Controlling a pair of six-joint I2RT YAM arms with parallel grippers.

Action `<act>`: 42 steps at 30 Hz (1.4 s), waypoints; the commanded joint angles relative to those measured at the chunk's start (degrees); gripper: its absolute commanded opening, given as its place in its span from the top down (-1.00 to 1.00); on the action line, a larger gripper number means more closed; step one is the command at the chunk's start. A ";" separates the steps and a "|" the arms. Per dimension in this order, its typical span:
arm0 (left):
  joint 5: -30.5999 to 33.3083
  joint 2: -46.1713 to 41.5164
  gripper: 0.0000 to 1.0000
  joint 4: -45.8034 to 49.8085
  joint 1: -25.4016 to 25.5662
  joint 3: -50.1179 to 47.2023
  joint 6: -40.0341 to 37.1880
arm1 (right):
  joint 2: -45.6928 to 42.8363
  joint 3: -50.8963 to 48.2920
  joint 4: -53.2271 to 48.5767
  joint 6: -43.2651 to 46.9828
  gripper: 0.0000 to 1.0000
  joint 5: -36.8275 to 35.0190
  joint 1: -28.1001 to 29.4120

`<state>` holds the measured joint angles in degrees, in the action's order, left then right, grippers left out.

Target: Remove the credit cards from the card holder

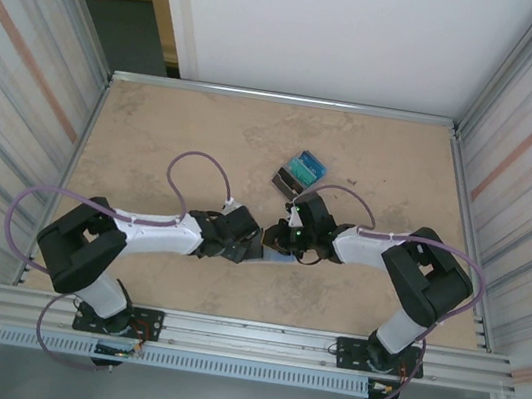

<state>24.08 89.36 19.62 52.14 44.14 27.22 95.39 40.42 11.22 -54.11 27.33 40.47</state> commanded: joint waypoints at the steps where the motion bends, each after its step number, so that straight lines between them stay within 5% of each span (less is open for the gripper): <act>1: 1.15 1.34 -0.97 1.92 0.33 0.43 0.77 | -1.24 -1.30 2.10 -1.59 0.80 2.09 -0.56; 21: 1.62 1.30 -0.97 2.09 0.40 0.35 0.71 | 0.45 -4.37 5.07 -1.97 0.99 2.42 -3.30; 42: 3.43 1.45 -0.97 1.13 -1.51 0.97 -2.48 | -3.46 -1.08 -7.75 4.36 1.00 -2.14 -4.44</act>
<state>25.39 89.76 19.46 51.46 44.53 26.24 93.71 38.15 7.20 -51.83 26.72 36.60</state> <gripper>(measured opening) 0.986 0.055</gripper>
